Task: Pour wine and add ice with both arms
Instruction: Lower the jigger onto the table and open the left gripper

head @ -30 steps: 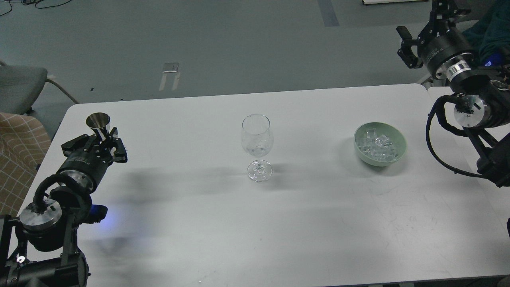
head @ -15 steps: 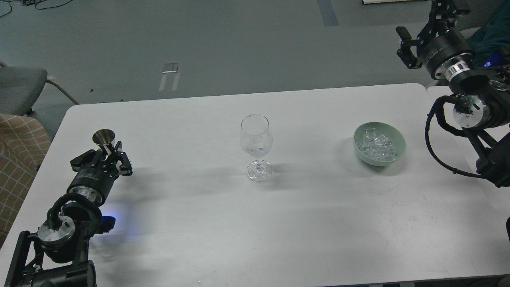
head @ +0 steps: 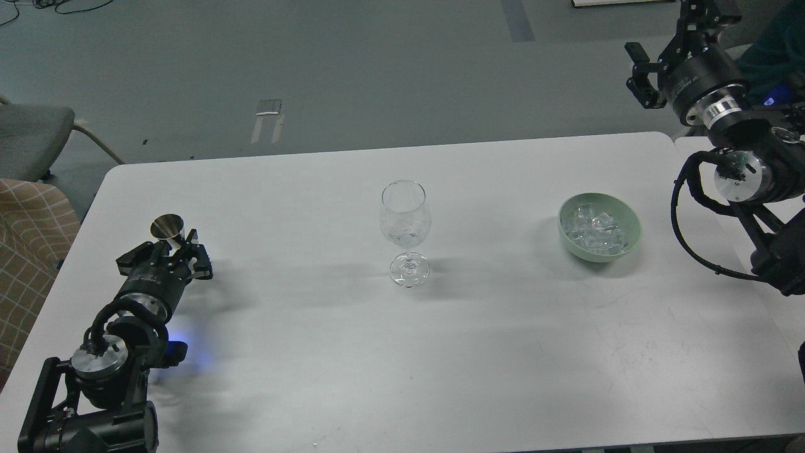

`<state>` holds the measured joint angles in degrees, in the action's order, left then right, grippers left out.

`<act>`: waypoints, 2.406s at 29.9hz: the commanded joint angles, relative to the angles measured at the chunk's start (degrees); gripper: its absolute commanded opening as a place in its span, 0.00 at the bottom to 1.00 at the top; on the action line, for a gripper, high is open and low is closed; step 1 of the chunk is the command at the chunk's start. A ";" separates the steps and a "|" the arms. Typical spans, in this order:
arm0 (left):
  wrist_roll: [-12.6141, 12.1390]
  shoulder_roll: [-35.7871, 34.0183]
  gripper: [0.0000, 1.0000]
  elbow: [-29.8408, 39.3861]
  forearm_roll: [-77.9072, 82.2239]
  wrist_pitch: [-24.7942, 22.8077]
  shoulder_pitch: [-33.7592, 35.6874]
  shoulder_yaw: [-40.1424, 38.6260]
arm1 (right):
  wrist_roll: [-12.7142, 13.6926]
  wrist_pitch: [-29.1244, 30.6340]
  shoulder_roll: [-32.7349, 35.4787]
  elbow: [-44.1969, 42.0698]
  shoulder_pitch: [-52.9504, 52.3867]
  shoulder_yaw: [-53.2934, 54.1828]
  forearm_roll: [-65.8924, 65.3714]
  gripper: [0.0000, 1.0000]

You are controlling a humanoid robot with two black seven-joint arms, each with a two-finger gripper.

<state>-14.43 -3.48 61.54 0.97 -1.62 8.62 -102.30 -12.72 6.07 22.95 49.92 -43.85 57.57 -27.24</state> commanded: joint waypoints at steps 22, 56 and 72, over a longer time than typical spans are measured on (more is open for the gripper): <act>-0.25 -0.57 0.70 -0.02 0.88 2.85 0.52 0.35 | -0.02 0.00 -0.10 0.00 0.08 0.00 0.00 1.00; -4.21 -4.26 0.98 11.85 0.35 3.73 -11.70 1.23 | -0.02 0.00 0.08 0.00 0.00 0.09 0.08 1.00; -4.82 -23.13 0.98 7.90 1.49 -14.45 -19.70 -7.82 | 0.07 0.00 0.25 0.09 -0.09 0.09 0.08 1.00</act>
<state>-19.86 -21.63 71.48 1.88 -12.69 -11.63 -108.42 -12.74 6.06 23.37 49.92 -43.78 57.66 -27.16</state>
